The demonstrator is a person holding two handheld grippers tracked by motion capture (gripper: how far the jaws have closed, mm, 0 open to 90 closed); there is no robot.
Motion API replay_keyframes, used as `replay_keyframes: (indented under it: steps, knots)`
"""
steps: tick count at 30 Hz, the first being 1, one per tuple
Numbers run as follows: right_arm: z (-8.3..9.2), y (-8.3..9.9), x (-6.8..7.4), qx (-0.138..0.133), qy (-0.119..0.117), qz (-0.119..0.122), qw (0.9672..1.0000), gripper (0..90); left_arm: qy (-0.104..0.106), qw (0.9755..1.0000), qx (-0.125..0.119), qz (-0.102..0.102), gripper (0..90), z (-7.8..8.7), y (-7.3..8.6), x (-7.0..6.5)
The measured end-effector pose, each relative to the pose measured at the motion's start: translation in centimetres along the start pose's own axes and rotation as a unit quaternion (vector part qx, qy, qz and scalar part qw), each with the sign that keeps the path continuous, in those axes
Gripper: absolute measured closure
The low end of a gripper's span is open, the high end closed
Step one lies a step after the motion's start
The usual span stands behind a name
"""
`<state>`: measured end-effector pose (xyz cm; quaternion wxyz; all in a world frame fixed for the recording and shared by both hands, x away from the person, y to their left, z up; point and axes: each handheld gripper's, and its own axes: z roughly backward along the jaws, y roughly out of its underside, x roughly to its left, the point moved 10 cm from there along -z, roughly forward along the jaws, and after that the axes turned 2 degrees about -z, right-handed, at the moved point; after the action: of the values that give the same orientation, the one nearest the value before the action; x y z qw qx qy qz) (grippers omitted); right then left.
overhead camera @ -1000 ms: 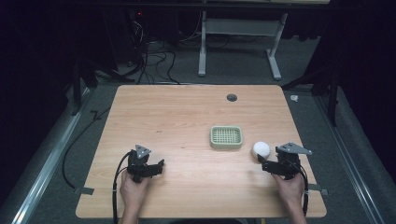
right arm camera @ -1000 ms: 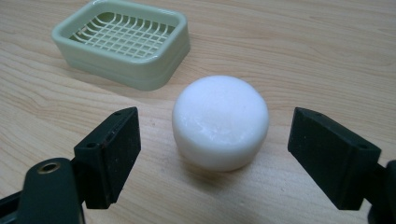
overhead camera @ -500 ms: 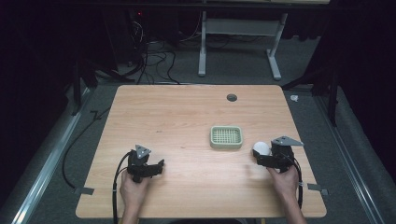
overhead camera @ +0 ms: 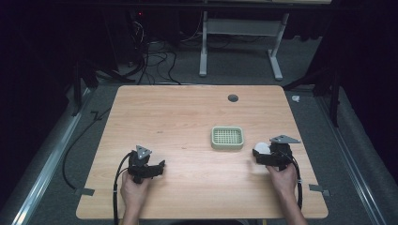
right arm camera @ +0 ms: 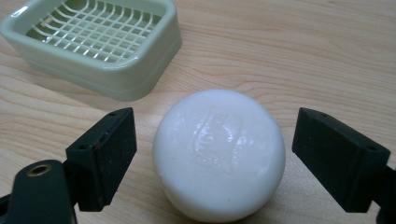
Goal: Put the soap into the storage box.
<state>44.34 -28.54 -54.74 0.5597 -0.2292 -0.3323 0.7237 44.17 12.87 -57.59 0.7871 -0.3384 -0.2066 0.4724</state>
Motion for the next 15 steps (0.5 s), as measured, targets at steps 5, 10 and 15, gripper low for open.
replay_keyframes:
  steps: [5, 10, 15]
  knots:
    - [-0.4, 0.1, -0.1, 0.004, 0.001, -0.003, 1.0000, 14.4, 0.000, 1.0000, 0.000, 0.000, 17.1, 0.0, 0.0, 0.0]
    - [-0.9, 0.6, -0.1, 0.016, 0.002, -0.002, 0.9999, 14.7, 0.000, 1.0000, 0.000, 0.000, 17.1, 0.0, 0.0, 0.0]
    - [-1.2, 0.8, -0.2, 0.025, 0.004, 0.001, 0.9997, 16.1, 0.000, 1.0000, 0.000, 0.000, 17.2, 0.0, 0.0, 0.0]
